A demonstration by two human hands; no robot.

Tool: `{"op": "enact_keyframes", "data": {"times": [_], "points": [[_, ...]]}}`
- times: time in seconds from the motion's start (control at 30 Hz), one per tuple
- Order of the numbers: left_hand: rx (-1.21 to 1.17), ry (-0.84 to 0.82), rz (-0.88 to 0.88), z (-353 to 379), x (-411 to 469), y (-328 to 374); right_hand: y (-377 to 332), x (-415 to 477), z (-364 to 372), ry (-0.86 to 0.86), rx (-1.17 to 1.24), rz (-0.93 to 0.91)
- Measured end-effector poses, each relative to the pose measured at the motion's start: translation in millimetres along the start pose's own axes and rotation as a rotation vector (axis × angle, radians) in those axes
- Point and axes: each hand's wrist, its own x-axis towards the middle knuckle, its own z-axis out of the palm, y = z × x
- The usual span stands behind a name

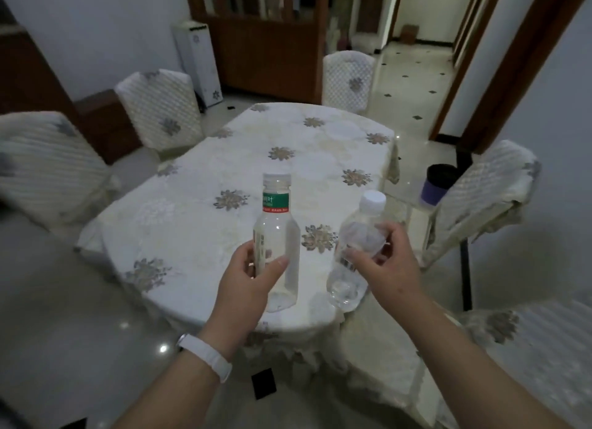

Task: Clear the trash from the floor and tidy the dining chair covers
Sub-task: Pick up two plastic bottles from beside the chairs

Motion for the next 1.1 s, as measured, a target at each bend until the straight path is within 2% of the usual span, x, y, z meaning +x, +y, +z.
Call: {"op": "enact_keyframes", "data": {"times": [0.1, 0.37, 0.7, 0.93, 1.1], "points": [[-0.075, 0.055, -0.049, -51.1, 24.9, -9.1, -20.7, 11.1, 54.6, -0.047, -0.007, -0.008], [-0.069, 0.198, -0.051, -169.2, 79.3, -23.2, -57.1, 29.4, 191.8, -0.221, -0.005, -0.015], [-0.071, 0.433, -0.085, -283.5, 88.1, -31.6, -84.2, 58.0, 332.7, -0.438, 0.034, -0.016], [0.105, 0.605, -0.127, -361.0, 112.7, -14.2, -112.7, 89.4, 435.7, -0.632, 0.100, -0.019], [0.182, 0.687, -0.075, -398.6, 145.3, 5.1, -131.7, 121.7, 488.1, -0.700, 0.151, -0.052]]}}
